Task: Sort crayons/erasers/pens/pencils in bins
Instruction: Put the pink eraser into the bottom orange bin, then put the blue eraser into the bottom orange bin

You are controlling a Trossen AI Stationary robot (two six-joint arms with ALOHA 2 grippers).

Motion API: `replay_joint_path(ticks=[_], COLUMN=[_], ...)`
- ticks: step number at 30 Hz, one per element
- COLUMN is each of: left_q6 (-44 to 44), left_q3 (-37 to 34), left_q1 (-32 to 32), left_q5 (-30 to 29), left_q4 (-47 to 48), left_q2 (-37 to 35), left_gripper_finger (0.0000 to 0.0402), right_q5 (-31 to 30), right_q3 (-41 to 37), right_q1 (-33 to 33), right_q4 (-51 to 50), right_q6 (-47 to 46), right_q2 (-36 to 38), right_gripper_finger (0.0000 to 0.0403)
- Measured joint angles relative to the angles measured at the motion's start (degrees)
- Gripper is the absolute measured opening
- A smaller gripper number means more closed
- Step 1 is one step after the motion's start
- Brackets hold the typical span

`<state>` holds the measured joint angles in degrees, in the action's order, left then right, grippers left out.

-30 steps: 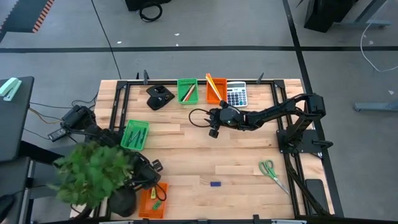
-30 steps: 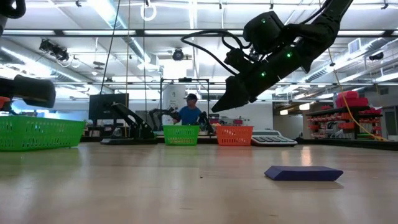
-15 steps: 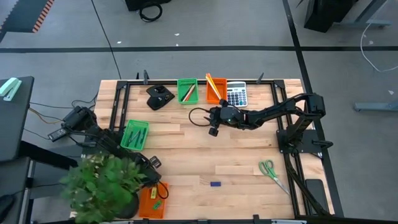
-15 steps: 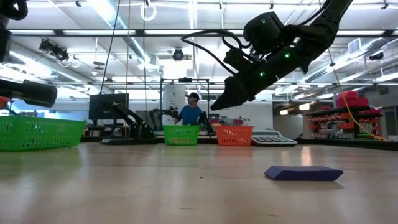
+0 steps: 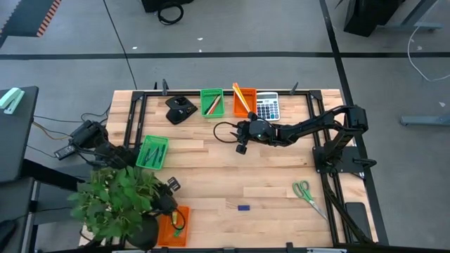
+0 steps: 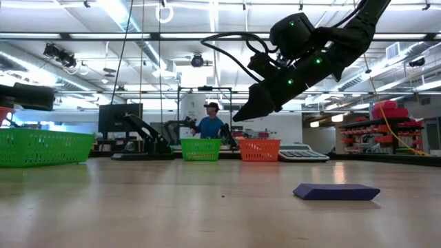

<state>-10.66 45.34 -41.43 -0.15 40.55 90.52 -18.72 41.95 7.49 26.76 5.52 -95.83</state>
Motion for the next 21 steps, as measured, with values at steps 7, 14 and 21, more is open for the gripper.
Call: replay_joint_path(ticks=[7,14,21], left_q6=[1.25,2.67,4.15], left_q3=[0.14,3.2,3.65], left_q1=[0.02,0.04,0.09], left_q5=[-2.27,-2.92,-2.86], left_q4=[7.32,17.46,19.95], left_q2=[0.0,-0.02,-0.07], left_gripper_finger=[0.0086,0.0016,0.0029], right_q5=[0.0,0.0,0.48], right_q3=[0.0,0.0,0.0], right_q1=[0.0,0.0,-0.26], right_q4=[-0.02,-0.04,-0.11], right_q6=[-0.12,-0.11,-0.59], right_q2=[0.0,0.0,0.0], right_gripper_finger=[0.0142,0.0142,0.0142])
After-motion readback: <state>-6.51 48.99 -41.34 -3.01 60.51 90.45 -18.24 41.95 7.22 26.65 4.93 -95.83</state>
